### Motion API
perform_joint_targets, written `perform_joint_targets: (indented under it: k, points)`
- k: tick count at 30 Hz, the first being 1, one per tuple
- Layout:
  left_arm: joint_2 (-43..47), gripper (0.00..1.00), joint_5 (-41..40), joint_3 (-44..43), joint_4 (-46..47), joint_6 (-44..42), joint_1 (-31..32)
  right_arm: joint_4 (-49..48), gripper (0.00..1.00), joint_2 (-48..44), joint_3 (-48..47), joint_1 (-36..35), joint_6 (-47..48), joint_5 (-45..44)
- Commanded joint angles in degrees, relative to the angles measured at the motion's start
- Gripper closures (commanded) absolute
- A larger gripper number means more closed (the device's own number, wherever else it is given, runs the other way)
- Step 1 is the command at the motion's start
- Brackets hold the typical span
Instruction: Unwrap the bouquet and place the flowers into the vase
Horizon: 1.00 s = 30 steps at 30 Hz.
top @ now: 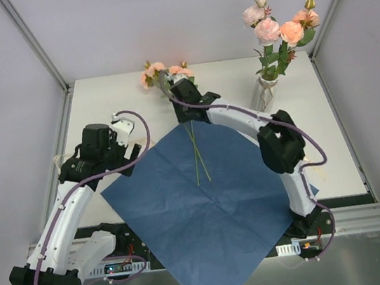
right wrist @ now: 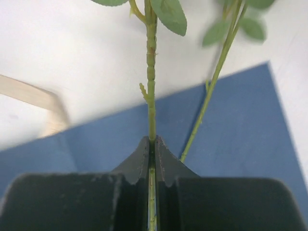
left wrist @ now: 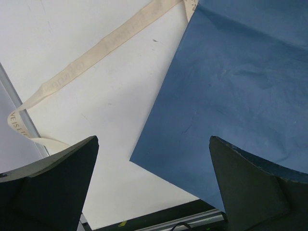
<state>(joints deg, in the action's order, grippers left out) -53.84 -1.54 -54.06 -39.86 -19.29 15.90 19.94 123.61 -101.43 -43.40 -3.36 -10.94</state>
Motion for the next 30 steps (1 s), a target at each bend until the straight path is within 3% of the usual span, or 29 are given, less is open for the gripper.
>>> perform_joint_targets:
  k: [1, 8, 12, 15, 22, 30]
  points:
    - [1.99, 0.01, 1.01, -2.27, -0.57, 3.73, -1.40, -9.74, 0.99, -16.53, -2.37, 0.15, 2.82, 0.56]
    - [0.67, 0.01, 3.30, -3.76, -0.75, 4.87, -1.93, -19.58, 0.99, -32.98, 2.89, 0.42, 16.58, -3.03]
    - [-1.17, 0.01, 3.13, -6.13, -1.45, 5.14, -2.01, -38.87, 0.99, -45.18, 12.03, 0.68, 29.75, -6.62]
    - [-2.49, 0.01, 3.38, -7.90, -1.80, 5.23, -2.10, -47.33, 0.99, -49.15, 15.46, 2.69, 39.61, -8.13]
    - [-2.76, 0.01, 6.46, -9.74, -1.80, 4.52, -2.10, -58.25, 0.99, -52.24, 19.33, 12.19, 46.15, -7.87]
    - [-4.16, 0.01, 7.16, -12.12, -2.33, 2.94, -2.01, -62.39, 0.99, -49.96, 20.83, 19.66, 45.37, -5.06]
